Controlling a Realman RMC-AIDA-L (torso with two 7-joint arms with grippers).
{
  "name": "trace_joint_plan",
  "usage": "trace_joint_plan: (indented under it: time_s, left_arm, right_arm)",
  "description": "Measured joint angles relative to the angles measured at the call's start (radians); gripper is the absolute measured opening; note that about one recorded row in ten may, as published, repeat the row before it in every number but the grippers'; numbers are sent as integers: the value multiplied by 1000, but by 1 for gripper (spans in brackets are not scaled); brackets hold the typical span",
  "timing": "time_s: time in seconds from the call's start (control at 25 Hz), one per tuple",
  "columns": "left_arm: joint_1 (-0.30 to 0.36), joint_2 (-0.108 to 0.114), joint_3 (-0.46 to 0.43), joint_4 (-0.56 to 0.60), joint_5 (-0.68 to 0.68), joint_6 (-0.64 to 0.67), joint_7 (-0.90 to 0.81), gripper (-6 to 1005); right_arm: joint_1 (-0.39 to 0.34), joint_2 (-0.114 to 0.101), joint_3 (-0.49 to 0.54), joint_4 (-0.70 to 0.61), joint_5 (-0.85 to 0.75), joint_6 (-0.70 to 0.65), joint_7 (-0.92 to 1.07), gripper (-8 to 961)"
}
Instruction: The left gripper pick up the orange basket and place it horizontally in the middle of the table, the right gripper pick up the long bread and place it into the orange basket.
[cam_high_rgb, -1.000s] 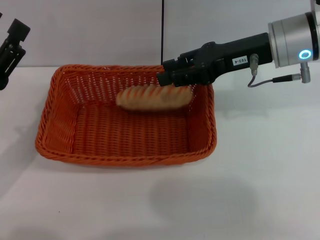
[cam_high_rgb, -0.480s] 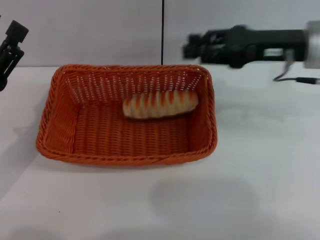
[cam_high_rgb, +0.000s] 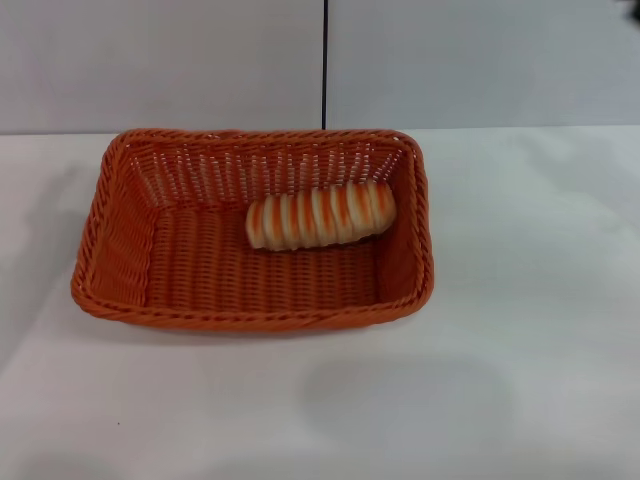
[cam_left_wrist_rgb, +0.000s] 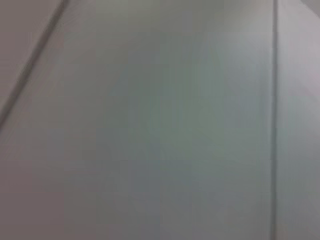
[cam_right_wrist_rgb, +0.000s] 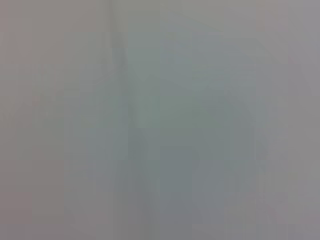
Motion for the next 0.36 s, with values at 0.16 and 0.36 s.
trace_joint_plan:
  time_s: [0.16,0.36]
  left_arm:
    - [10,0,-77,-37,0,-8,43,797]
    - [24,0,-138,-68,0,-20,98,797]
  right_arm:
    - [-34,10,85,89,104,-1,-175,470]
    - [-77,32,205,195,296,-17,-350,470]
